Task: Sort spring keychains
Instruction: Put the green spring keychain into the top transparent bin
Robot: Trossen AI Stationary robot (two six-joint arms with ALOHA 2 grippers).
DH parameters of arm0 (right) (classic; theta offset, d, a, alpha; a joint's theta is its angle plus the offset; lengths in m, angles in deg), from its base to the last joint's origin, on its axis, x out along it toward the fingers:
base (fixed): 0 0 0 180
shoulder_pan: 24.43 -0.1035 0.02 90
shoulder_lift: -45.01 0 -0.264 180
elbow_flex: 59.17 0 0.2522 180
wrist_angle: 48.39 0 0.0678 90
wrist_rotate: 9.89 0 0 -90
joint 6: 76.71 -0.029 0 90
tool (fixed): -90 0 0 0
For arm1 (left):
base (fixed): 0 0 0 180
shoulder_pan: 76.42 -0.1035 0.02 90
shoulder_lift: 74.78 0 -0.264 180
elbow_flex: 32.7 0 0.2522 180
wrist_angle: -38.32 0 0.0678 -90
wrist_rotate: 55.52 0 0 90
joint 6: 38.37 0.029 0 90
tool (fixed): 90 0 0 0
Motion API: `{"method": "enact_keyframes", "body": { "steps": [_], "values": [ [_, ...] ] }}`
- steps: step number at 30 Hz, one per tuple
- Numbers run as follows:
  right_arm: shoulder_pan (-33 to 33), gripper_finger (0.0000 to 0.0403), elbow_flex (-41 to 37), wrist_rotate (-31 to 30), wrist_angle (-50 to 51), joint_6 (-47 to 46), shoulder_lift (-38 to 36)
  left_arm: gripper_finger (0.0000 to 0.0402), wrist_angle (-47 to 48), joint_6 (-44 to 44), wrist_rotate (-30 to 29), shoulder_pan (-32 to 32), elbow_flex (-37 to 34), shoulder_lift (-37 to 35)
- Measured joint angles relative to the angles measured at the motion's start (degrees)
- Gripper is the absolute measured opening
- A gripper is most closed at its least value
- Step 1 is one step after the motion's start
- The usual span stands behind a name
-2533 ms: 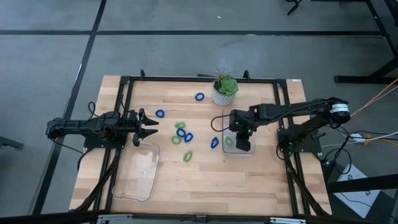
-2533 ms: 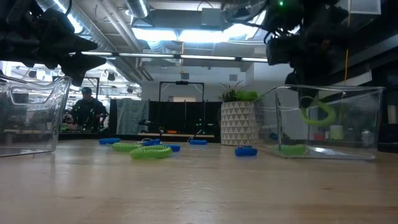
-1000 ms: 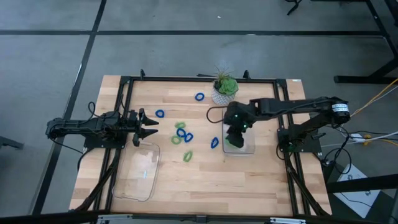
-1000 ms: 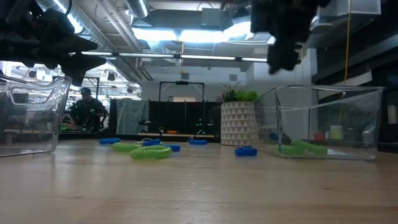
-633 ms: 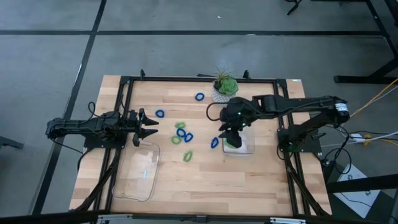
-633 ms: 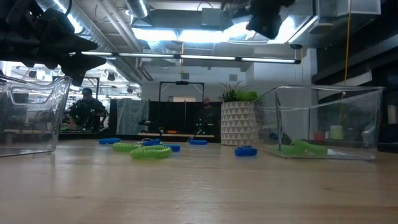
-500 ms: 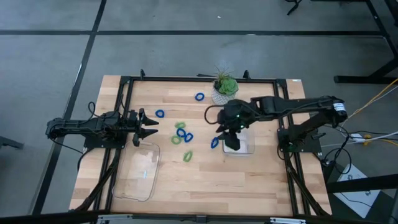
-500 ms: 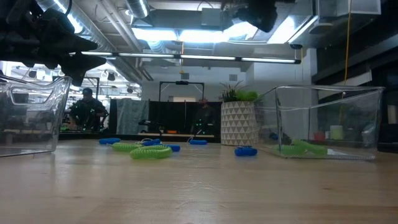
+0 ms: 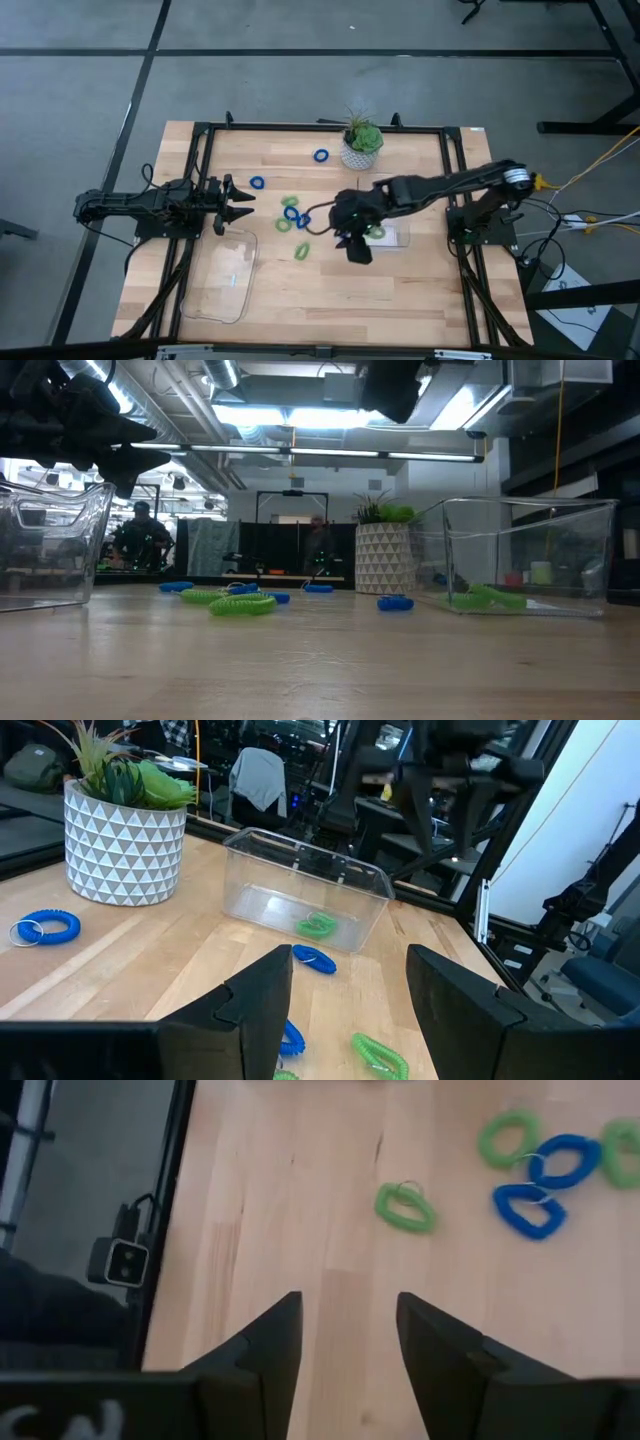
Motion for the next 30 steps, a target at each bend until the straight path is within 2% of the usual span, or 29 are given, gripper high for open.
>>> {"method": "enact_keyframes", "body": {
  "steps": [20, 30],
  "values": [
    [-1.81, 0.0163, 10.57, 0.15, -0.70, 21.54, 18.75, 0.0194, -0.01, -0.01, 0.00, 0.00, 0.00, 0.01],
    [-1.81, 0.0163, 11.28, 0.17, -6.29, 27.30, 23.03, 0.0194, -0.01, -0.02, 0.00, -0.02, 0.00, 0.00]
  ]
}}
